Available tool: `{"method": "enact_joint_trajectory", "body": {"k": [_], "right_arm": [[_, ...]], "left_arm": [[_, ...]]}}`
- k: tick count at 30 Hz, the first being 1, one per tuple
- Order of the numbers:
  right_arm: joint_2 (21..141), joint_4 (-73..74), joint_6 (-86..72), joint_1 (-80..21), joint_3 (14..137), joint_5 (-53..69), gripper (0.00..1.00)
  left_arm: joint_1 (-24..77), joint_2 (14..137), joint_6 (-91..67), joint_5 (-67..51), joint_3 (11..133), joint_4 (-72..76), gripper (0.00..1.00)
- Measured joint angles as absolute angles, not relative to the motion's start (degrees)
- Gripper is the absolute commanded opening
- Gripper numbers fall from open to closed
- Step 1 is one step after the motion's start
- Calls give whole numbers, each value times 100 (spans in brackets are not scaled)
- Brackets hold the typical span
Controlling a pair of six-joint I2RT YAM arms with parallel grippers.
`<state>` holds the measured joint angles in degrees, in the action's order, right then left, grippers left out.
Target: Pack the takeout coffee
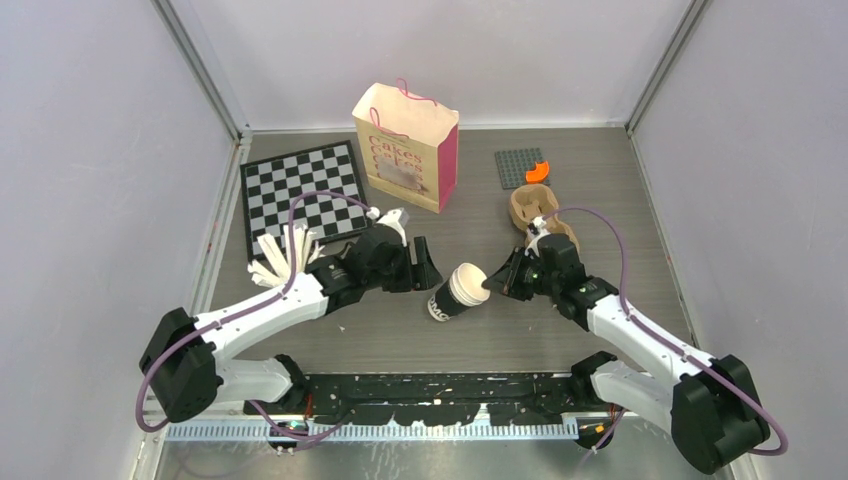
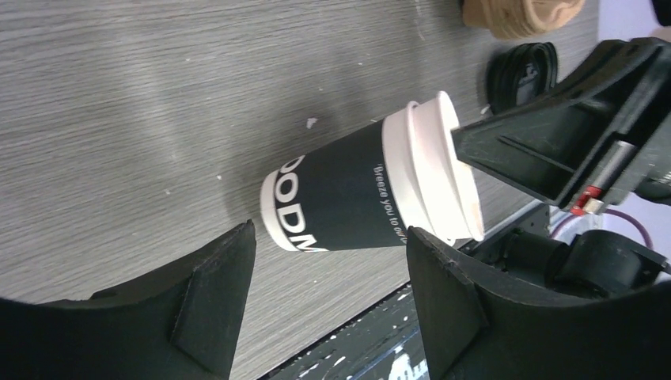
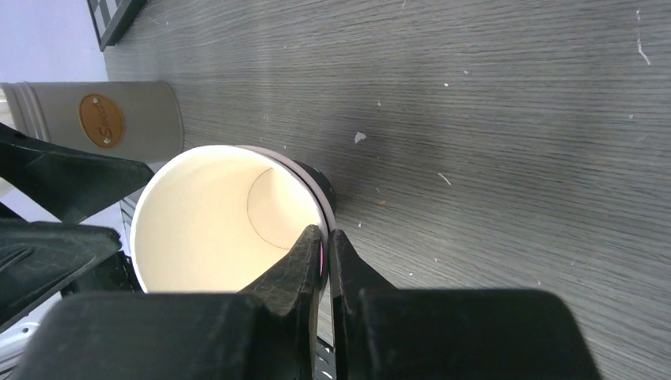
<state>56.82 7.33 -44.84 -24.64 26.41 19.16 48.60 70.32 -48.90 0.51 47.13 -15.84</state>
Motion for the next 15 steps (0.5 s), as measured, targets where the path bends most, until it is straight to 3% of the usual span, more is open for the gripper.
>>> {"method": "enact_joint_trajectory", "body": {"k": [4, 15], "right_arm": [[5728, 731, -4480, -2464, 2639, 1920, 18], [5854, 683, -4523, -2464, 2508, 1929, 18]], "left_arm": [[4856, 7091, -4910, -165, 4711, -1358, 71], [4856, 7509, -4906, -602, 4711, -1085, 71]]}}
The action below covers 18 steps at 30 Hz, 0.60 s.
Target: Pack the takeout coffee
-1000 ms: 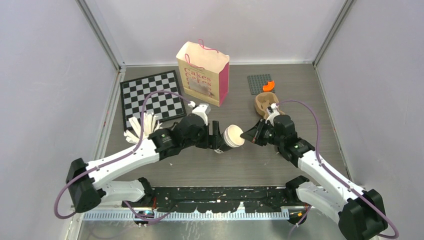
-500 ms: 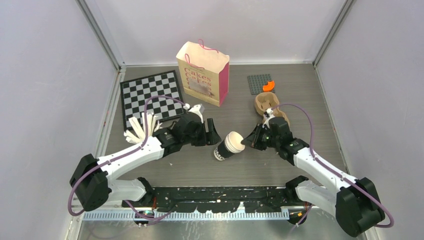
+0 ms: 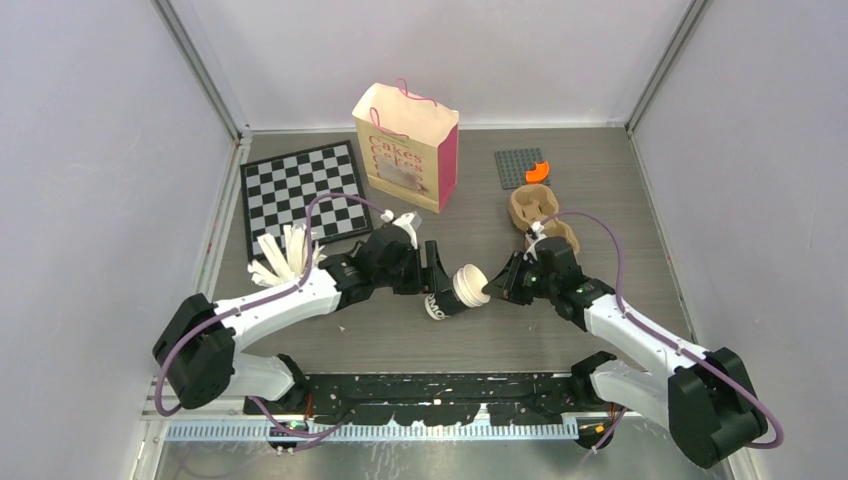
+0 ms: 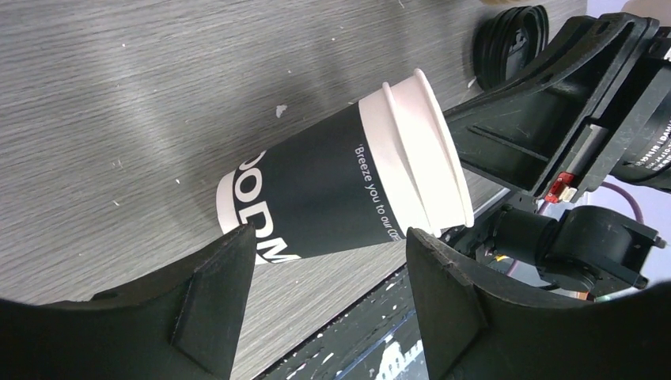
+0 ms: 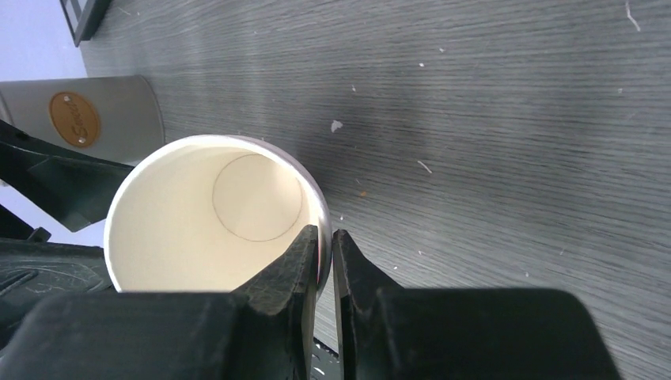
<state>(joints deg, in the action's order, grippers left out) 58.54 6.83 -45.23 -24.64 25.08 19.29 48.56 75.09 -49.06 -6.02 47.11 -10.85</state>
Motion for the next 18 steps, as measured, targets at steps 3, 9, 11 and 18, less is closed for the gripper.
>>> {"method": "enact_joint_trajectory", "body": {"k": [3, 9, 11, 18], "right_arm": [[5924, 666, -4552, -2464, 2467, 1929, 19], [5942, 742, -4547, -2464, 2451, 1879, 37], [5944, 923, -4482, -2464, 2475, 1811, 41], [5529, 1747, -4171, -2464, 2768, 1378, 43]], "left_arm": [[4856, 7653, -4904, -635, 4711, -1074, 71], [4856, 8075, -4888, -760, 4766, -1007, 66], [4856, 8158, -4866, -760, 4777, -993, 65], [4856, 8283, -4753, -749, 4764, -1004, 62]]}}
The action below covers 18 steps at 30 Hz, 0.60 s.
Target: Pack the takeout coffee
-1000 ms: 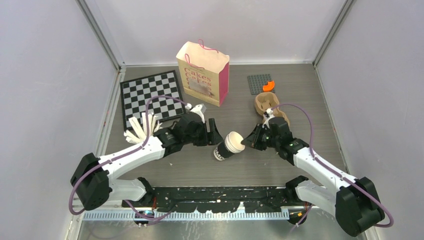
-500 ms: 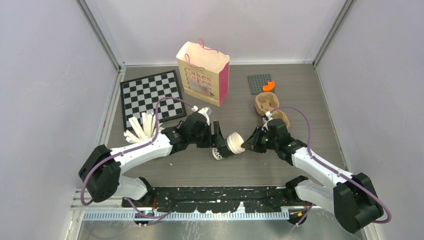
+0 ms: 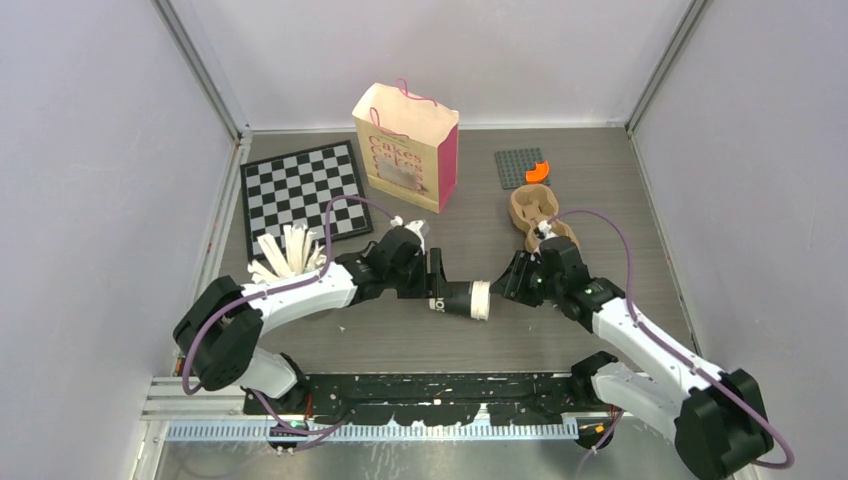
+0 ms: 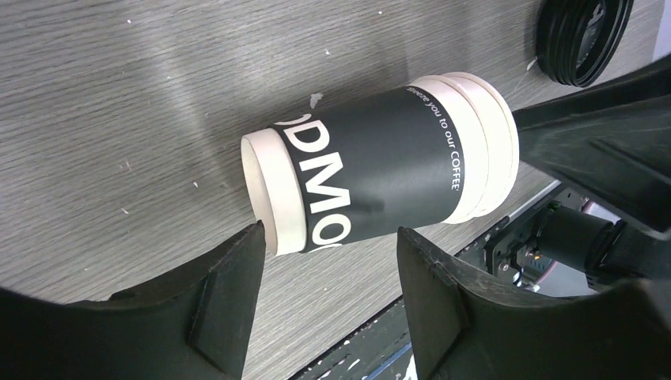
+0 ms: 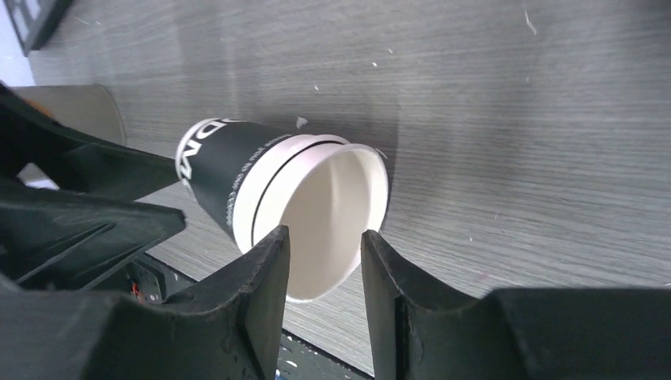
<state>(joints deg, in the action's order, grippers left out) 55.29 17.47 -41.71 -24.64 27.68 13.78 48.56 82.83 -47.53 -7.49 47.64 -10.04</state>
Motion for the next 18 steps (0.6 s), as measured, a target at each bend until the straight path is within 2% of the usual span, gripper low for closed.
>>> {"method": "enact_joint_trajectory", "body": {"k": [5, 9, 12, 15, 18], "right_arm": [[4956, 1806, -4049, -2464, 2808, 1369, 41], [5037, 1516, -4073, -2464, 2768, 1750, 40], [5144, 1111, -4202, -2464, 2558, 2023, 36], [5273, 867, -4333, -2464, 2394, 2163, 27], [5384, 731, -4390, -2464, 2333, 2206, 10]], "left_arm": [[4856, 8283, -4694, -694, 4716, -1009, 60], [4856, 8283, -4604, -648, 4698, -1022, 58], [4856, 8283, -4587, -626, 4696, -1024, 57], [4856, 8283, -4576, -609, 4676, -1022, 56], [4856, 8283, -4567, -604, 4641, -1041, 56]]}}
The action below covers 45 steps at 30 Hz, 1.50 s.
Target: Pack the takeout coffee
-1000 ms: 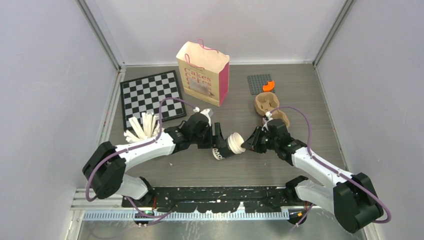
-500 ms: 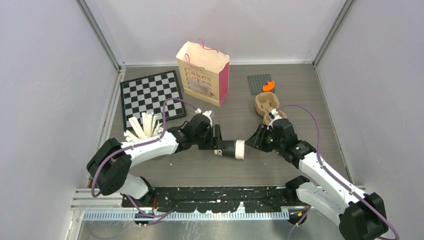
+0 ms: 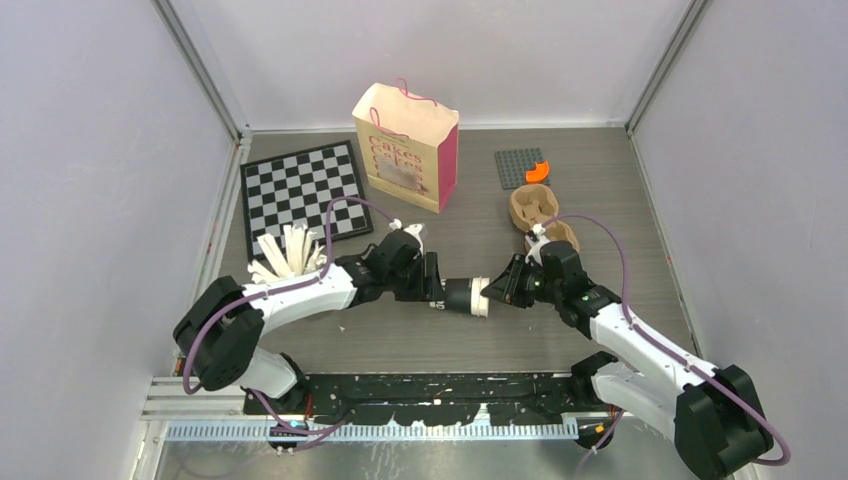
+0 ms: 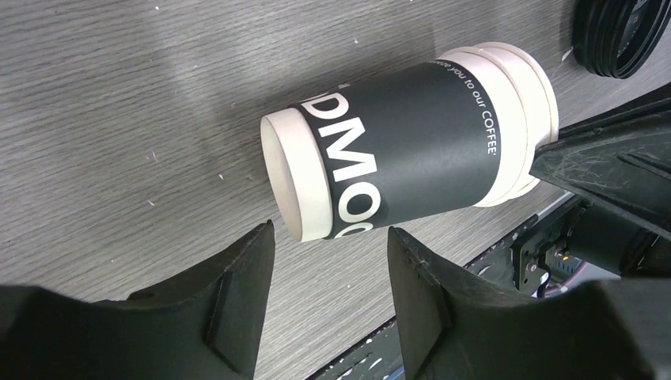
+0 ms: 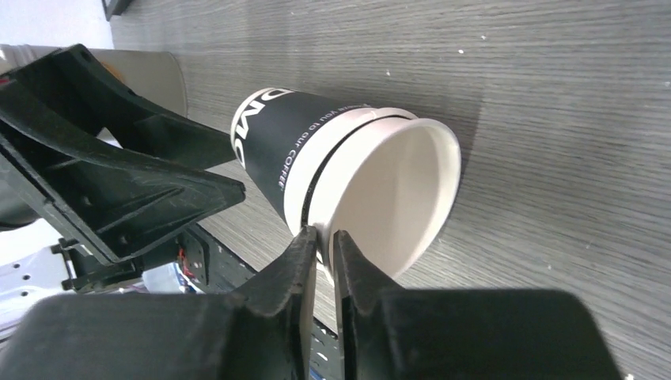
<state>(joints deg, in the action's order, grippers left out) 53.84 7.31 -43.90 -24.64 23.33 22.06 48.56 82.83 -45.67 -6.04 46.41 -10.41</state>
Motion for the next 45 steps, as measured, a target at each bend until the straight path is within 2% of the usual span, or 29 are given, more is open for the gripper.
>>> {"method": "enact_joint_trajectory", "body": {"k": [3, 10, 20, 30, 45], "right_arm": [[5400, 548, -4427, -2464, 2298, 2279, 1], [5159, 502, -4386, -2545, 2338, 2480, 0], [4803, 1175, -3854, -3120, 3177, 2008, 0], [4917, 1389, -3693, -3588, 3227, 1562, 0], [5113, 1455, -3610, -3776, 3323, 1321, 0]], "left_arm": [[4856, 8283, -4558, -604, 4630, -1072, 55], [4856, 8267, -4556, -615, 5026, -1636, 56], [4856, 8294, -4445, -1190, 6147, -1603, 52], [4856, 8687, -4298, -1455, 6191, -1590, 51], [4856, 8855, -4206, -1623, 6191, -1579, 51]]}}
